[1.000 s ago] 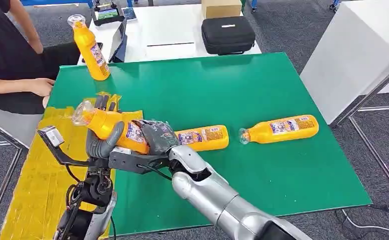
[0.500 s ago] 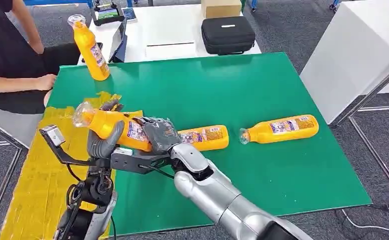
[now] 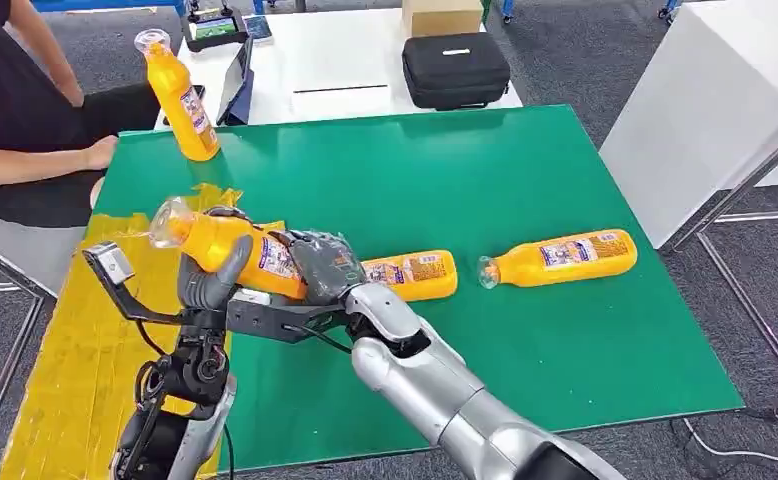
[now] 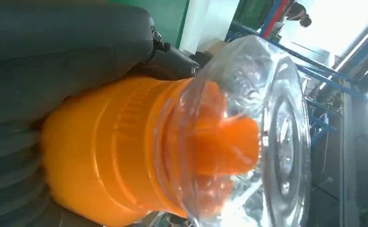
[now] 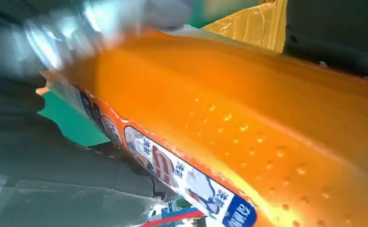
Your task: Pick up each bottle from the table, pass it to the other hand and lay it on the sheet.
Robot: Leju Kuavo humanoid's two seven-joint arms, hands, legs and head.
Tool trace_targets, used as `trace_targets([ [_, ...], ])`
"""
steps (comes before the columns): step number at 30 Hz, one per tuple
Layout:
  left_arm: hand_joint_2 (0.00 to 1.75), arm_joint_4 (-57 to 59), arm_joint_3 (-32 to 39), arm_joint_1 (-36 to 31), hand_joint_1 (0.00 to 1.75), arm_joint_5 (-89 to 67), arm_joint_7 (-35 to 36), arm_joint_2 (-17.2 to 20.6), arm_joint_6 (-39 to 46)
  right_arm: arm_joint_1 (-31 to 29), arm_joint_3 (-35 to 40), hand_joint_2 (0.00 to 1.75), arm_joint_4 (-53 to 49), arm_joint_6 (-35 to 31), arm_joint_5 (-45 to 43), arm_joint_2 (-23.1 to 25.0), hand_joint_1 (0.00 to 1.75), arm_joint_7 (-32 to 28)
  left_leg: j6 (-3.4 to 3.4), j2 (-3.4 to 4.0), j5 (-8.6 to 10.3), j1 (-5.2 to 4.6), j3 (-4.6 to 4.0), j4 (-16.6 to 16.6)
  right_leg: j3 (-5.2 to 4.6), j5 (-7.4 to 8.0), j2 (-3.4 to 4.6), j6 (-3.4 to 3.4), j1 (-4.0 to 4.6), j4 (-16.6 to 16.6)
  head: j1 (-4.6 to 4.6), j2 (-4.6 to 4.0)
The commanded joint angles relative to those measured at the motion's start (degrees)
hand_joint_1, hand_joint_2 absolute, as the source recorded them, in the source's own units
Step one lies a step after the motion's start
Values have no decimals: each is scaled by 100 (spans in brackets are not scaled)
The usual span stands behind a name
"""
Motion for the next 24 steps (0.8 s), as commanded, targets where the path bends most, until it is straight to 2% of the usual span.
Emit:
trace_targets([
  [1, 175, 187, -16, -540, 175, -171, -230, 60, 169, 4, -90, 0, 365, 64, 6, -88, 0, -190, -17, -4, -7, 13, 23, 6, 38, -11, -28, -8, 16, -4, 0, 0],
  [4, 175, -14, 168, -484, 175, -427, -295, 84, 270, 4, -374, 0, 121, 70, 5, -269, 0, -267, -16, -5, -6, 13, 19, 8, 33, -11, -28, -8, 16, -2, 0, 0],
  [18, 175, -8, 160, -480, 175, -426, -295, 69, 269, 16, -366, 0, 118, 69, 11, -256, 0, -271, -9, -3, -2, 6, 8, 2, 17, -4, -14, -4, 8, -2, 0, 0],
  [20, 175, -110, 205, -506, 175, -1044, -646, 148, 653, 74, -566, 0, -96, -232, 57, -397, 0, -219, -9, -2, -2, 6, 7, 3, 16, -4, -14, -4, 8, -2, 0, 0],
  [24, 175, -434, 440, -475, 175, -2347, -905, 320, 1493, 356, -1229, 0, -913, -281, 84, -909, 0, -253, -8, -11, 1, 7, 3, 2, 15, -3, -22, -2, 8, -3, 0, 0],
])
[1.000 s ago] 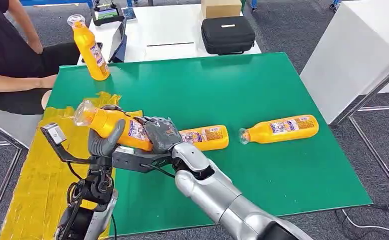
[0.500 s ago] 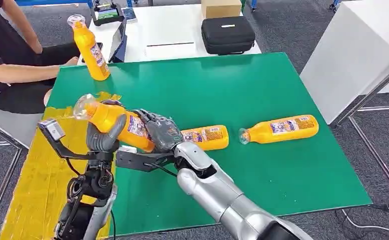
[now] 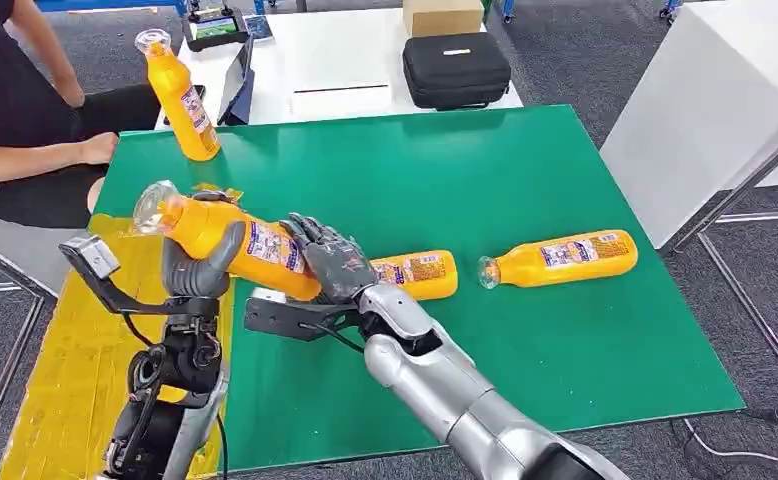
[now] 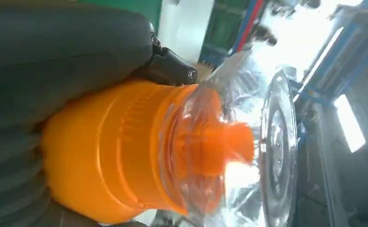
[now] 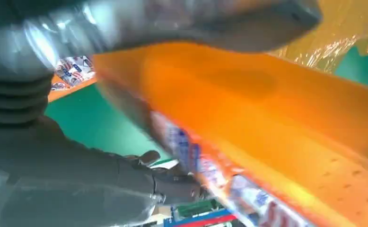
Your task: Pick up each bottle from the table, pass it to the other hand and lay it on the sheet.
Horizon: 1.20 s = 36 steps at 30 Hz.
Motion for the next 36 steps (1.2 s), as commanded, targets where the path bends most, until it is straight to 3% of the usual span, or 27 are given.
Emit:
trace_targets([
  [1, 175, -266, 313, -310, 175, -2140, -368, 362, 1301, 370, -1020, 0, -1149, -178, 37, -891, 0, -110, -11, -11, -3, 10, 9, 6, 25, -8, -29, -4, 12, -4, 0, 0],
  [3, 175, -10, 253, -397, 175, -3729, -162, 550, 2115, 544, -1288, 0, -1474, -163, 72, -1052, 0, -184, -11, -11, -3, 9, 12, 5, 27, -7, -26, -4, 11, -4, 0, 0],
  [4, 175, 280, 299, -481, 175, -5353, 66, 590, 2977, 591, -1431, 0, -1619, -122, 87, -1106, 0, -200, -8, -16, 1, 5, 10, -1, 24, -5, -26, -3, 7, -7, 0, 0],
  [5, 175, 501, 628, -524, 175, -6981, 470, 524, 3315, 606, -1545, 0, -1724, -73, 95, -1102, 0, -220, -12, -17, -2, 8, 17, 2, 36, -8, -33, -4, 11, -8, 0, 0],
  [6, 175, 600, 842, -535, 175, -8073, 639, 362, 3315, 587, -1601, 0, -1784, -26, 114, -1095, 0, -227, -9, -16, 1, 3, 12, -1, 26, -5, -26, -3, 5, -5, 0, 0],
  [8, 175, 1447, 831, -658, 175, -9962, 1412, 470, 3237, 501, -1648, 0, -1789, 228, 165, -1129, 0, -121, -9, -4, 1, 0, 12, -1, 20, -2, -13, -3, 3, -3, 0, 0],
  [10, 175, 2267, 525, -814, 175, -10536, 1873, 619, 3124, 483, -1716, 0, -1720, 326, 119, -1178, 0, -114, -8, -14, 5, -7, 22, -11, 30, -3, -22, -3, -4, -8, 0, 0],
  [16, 175, 4768, -212, -1492, 175, -11113, 2552, 675, 2853, 541, -1801, 0, -1461, 675, 196, -1431, 0, -53, -17, -12, 8, 3, 34, -10, 47, 1, -30, -8, 8, -18, 0, 0],
  [19, 175, 5313, -270, -1662, 175, -11005, 2499, 667, 2656, 612, -1860, 0, -1496, 697, 214, -1433, 0, -80, -11, -5, 11, -1, 20, -5, 27, 4, -21, 0, 3, -10, 0, 0],
  [27, 175, 6087, -268, -1951, 175, -10572, 2012, 547, 1727, 459, -1779, 0, -1157, 898, 260, -1456, 0, -90, -18, 14, 3, 6, 22, 7, 33, 1, -12, -3, 11, -3, -2, 0],
  [36, 175, 6182, -150, -1971, 175, -10303, 1847, 541, 1484, 440, -1686, 0, -1020, 1044, 331, -1497, 0, -66, -19, 12, 14, 2, 20, 2, 33, 12, -4, 0, 7, -5, 0, 0],
])
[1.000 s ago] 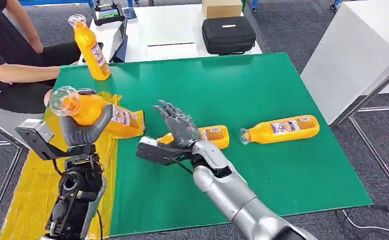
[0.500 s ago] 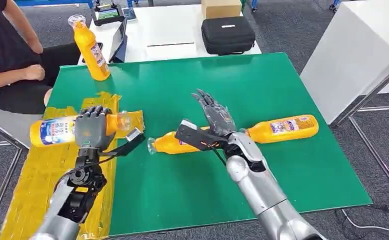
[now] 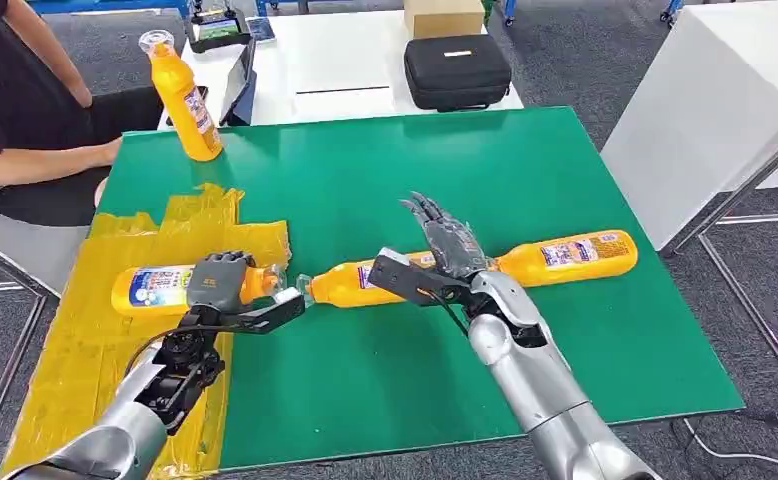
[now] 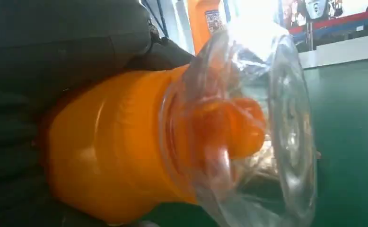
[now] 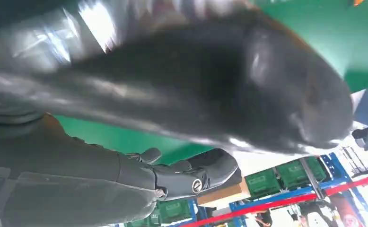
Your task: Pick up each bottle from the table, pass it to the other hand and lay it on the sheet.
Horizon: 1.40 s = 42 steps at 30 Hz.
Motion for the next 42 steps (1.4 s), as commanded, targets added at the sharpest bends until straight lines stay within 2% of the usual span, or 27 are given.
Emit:
trace_targets([
  [1, 175, 833, -15, -227, 175, 392, -167, -35, -411, -271, 168, 0, 594, 327, 121, -174, 0, 36, -7, 19, 1, 3, 14, -1, 15, 3, 4, -3, 5, -5, 0, 0],
  [2, 175, 807, 7, -222, 0, 406, -131, -23, -336, -277, 211, 0, 620, 369, 161, -189, 0, 36, -8, 25, 3, 5, 20, -2, 23, 6, 5, -1, 7, -9, 2, 0],
  [3, 175, 851, 19, -250, 0, 425, -72, -4, -386, -292, 263, 0, 691, 425, 214, -191, 0, 57, -2, 19, 6, 3, 16, -1, 18, 7, 6, 1, 4, -5, 0, 0],
  [4, 0, 836, 124, -251, 0, 565, -31, -14, -374, -329, 346, 175, 785, 520, 312, -200, 0, 112, -6, 25, 7, 4, 23, -2, 26, 8, 6, 0, 7, -8, 0, 0],
  [8, 0, 635, 445, -222, 0, 1193, -424, -16, -370, -523, 573, 175, 1346, 833, 546, -151, 0, 273, -4, 25, 13, 3, 19, -2, 21, 15, 12, 4, 5, -5, 0, 0],
  [9, 0, 589, 456, -216, 0, 1258, -481, -9, -387, -567, 609, 175, 1466, 869, 588, -136, 0, 291, -14, 46, 11, 11, 26, 1, 30, 18, 18, -1, 15, -10, 0, 0],
  [10, 0, 470, 556, -194, 0, 1498, -650, -18, -463, -660, 709, 175, 1711, 935, 697, -113, 0, 331, -8, 28, 16, 4, 18, -1, 19, 23, 13, -6, 6, -5, 0, 0],
  [13, 0, 375, 525, -181, 0, 1557, -658, 5, -560, -720, 718, 175, 1919, 848, 726, -71, 0, 299, -10, 30, 16, 7, 16, 2, 18, 22, 11, -7, 9, -3, 0, 0],
  [15, 0, 201, 646, -129, 0, 1928, -925, -28, -650, -804, 773, 175, 2150, 924, 811, -53, 0, 331, -11, 27, 16, 6, 17, 1, 19, 22, 8, -5, 8, -2, 2, 0],
  [17, 0, -339, 835, -14, 0, 2840, -1479, -67, -1215, -951, 830, 175, 2646, 911, 933, -32, 0, 346, -10, 28, 17, 6, 15, 2, 16, 24, 12, -4, 8, -2, 0, 0],
  [20, 0, -1613, 749, 342, 0, 4257, -1848, -49, -1846, -1184, 863, 175, 3323, 620, 1093, 31, 0, 304, -5, 15, 21, 3, 10, 0, 12, 24, 3, -2, 5, -1, 0, 0],
  [22, 0, -2570, 552, 612, 0, 4933, -1793, -1, -1991, -1344, 897, 175, 3561, 472, 1191, 53, 0, 300, -5, 16, 20, 2, 6, 3, 8, 24, 4, -1, 4, 2, 2, 0],
  [25, 0, -2833, 427, 671, 0, 5021, -1585, 40, -2037, -1399, 883, 175, 3600, 495, 1189, 65, 0, 283, -8, 25, 15, 10, 3, 11, 5, 22, 5, -2, 12, 3, 2, 0],
  [27, 0, -3043, 513, 731, 0, 5492, -1869, -44, -2107, -1451, 949, 175, 3581, 332, 1307, 74, 0, 342, -8, 17, 17, 8, 7, 7, 10, 19, -2, -3, 9, 1, 4, 0],
  [30, 0, -3859, 359, 956, 0, 5950, -1896, -59, -2138, -1677, 1053, 175, 3716, 88, 1544, 132, 0, 441, -6, 19, 18, 3, -3, 8, -2, 21, 6, -3, 4, 7, 0, 0],
  [34, 0, -4405, 174, 1107, 0, 6297, -1926, -129, -2198, -1783, 1128, 175, 3992, 358, 1727, 169, 0, 611, -10, 25, 12, 7, -9, 15, -7, 17, 4, -4, 9, 10, 2, 0],
  [38, 0, -4625, -61, 1089, 0, 6497, -1950, -96, -2084, -1554, 1275, 175, 4226, 716, 1960, 95, 0, 665, -10, 10, 16, 9, -4, 8, 2, 16, -11, -4, 11, 1, 0, 0],
  [39, 0, -4654, -83, 1079, 0, 6532, -1942, -106, -2055, -1470, 1320, 175, 4281, 826, 2013, 86, 155, 668, -13, 10, 14, 12, 1, 9, 10, 13, -16, -6, 15, -1, 2, 0],
  [40, 0, -4675, -107, 1042, 0, 6587, -1944, -112, -2031, -1368, 1389, 175, 4317, 923, 2086, 89, 175, 668, -5, -1, 20, 7, -8, 1, 0, 20, -12, -2, 9, -5, 0, 0],
  [42, 0, -4652, -128, 968, 0, 6637, -1916, -115, -1973, -1262, 1441, 175, 4355, 1010, 2134, 136, 175, 670, -6, 3, 20, 7, -7, 0, -1, 20, -10, -2, 8, -6, 0, 0],
])
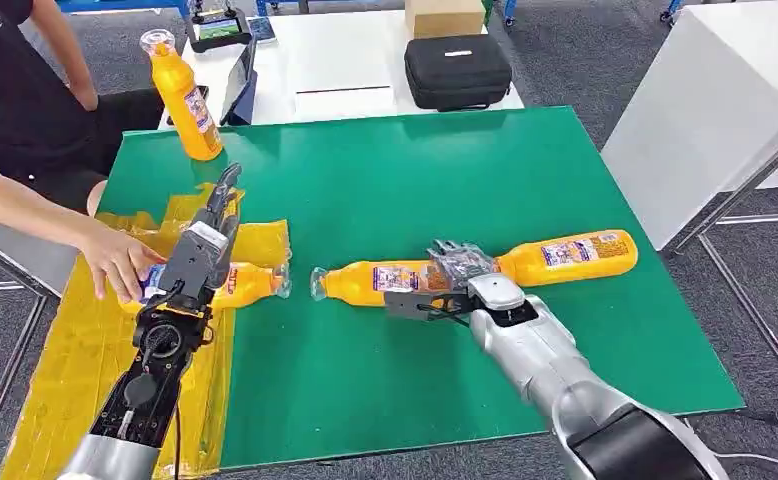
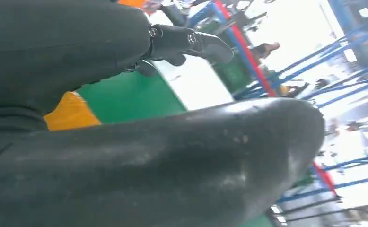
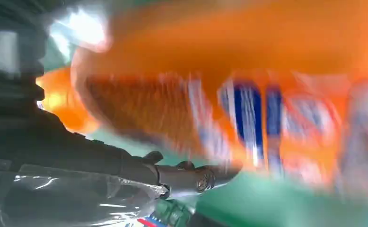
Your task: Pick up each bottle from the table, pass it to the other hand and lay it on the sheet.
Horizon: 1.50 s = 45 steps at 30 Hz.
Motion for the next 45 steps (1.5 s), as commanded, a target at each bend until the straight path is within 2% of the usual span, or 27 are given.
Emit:
trace_targets([
  [1, 0, -457, -401, -151, 0, 244, 47, -11, 148, 147, 511, 175, 887, 461, 252, 74, 175, 38, -13, 7, -7, 12, 21, 1, 32, -7, -13, -6, 14, -11, 0, 0],
  [12, 0, -517, -396, -125, 0, 364, 70, -8, 246, 310, 528, 175, 820, 548, 276, 73, 175, 36, -20, 13, -1, 19, 56, -9, 60, 0, -20, -11, 21, -29, 2, 0],
  [17, 0, -461, -358, -194, 0, 434, 248, -90, 301, 350, 358, 175, 673, 175, 144, 43, 175, 12, -17, 0, 0, 16, 67, -9, 69, -2, -28, -10, 18, -26, 0, 0],
  [19, 0, -445, -88, -57, 0, 1109, 506, -190, 115, 360, -76, 175, 400, -524, -267, 57, 175, -240, -10, 6, -3, 10, 66, -4, 60, -2, -13, -7, 10, -16, 2, 0],
  [20, 0, -445, -66, -11, 0, 1166, 484, -135, 92, 291, -91, 175, 391, -440, -286, 68, 175, -250, -12, 10, -2, 11, 67, -6, 62, 0, -11, -7, 12, -19, 0, 0],
  [22, 0, -352, 308, 180, 0, 2077, 568, -202, 0, 471, -1233, 175, -567, -888, -1732, 147, 175, -1228, -13, 35, -4, 10, 67, -5, 58, 4, 11, -8, 11, -16, 2, 0],
  [23, 0, -309, 291, 208, 0, 2133, 516, -145, -5, 537, -1173, 175, -934, -673, -1777, 78, 175, -1056, -10, 46, -4, 4, 65, -5, 52, 8, 25, -9, 5, -11, 0, 0],
  [24, 175, -255, 427, 250, 0, 2544, 506, -195, -94, 715, -1521, 175, -1491, -764, -2356, 109, 175, -1393, -13, 57, -4, 6, 61, -4, 48, 14, 32, -14, 8, -10, 4, 0],
  [25, 175, -135, 431, 258, 0, 2744, 559, -152, -88, 859, -1498, 175, -2097, -703, -2626, 20, 175, -1374, -18, 70, -5, 7, 58, -4, 43, 20, 38, -24, 10, -11, 2, 0],
  [29, 175, -114, 411, 237, 0, 2760, 541, -156, -88, 924, -1455, 175, -2202, -652, -2642, -21, 175, -1317, -8, 30, 17, 4, 6, -2, -5, 22, 11, -7, 4, 0, -2, 0],
  [31, 175, -36, 467, 239, 0, 3036, 587, -233, 55, 1138, -1676, 175, -2754, -1060, -3373, 32, 175, -1876, -6, 20, 16, 10, 4, -1, -1, 21, 6, -6, 7, -3, -2, 0],
  [34, 175, -40, 422, 419, 0, 3368, 471, -272, 105, 1697, -1465, 175, -4024, -1045, -3797, -103, 175, -1656, -9, 29, 7, 12, 5, 2, 5, 14, 12, -6, 11, -1, 2, 0],
  [35, 175, -63, 378, 488, 0, 3450, 427, -252, 119, 1789, -1379, 175, -4176, -1049, -3865, -132, 175, -1602, -7, 27, 11, 7, -4, -1, -6, 18, 15, -6, 7, -1, 2, 0],
  [41, 175, -107, 286, 534, 0, 3516, 340, -254, 128, 1738, -1309, 175, -4001, -1139, -3931, -74, 175, -1531, -9, 25, 10, 7, -27, 3, -29, 17, 11, -7, 7, -1, 0, 0],
  [45, 175, -99, 181, 425, 0, 3562, 352, -339, 120, 1470, -1266, 175, -3525, -1156, -3924, 53, 175, -1417, -11, 29, 9, 9, -32, 5, -34, 17, 12, -8, 9, -1, 2, 0],
])
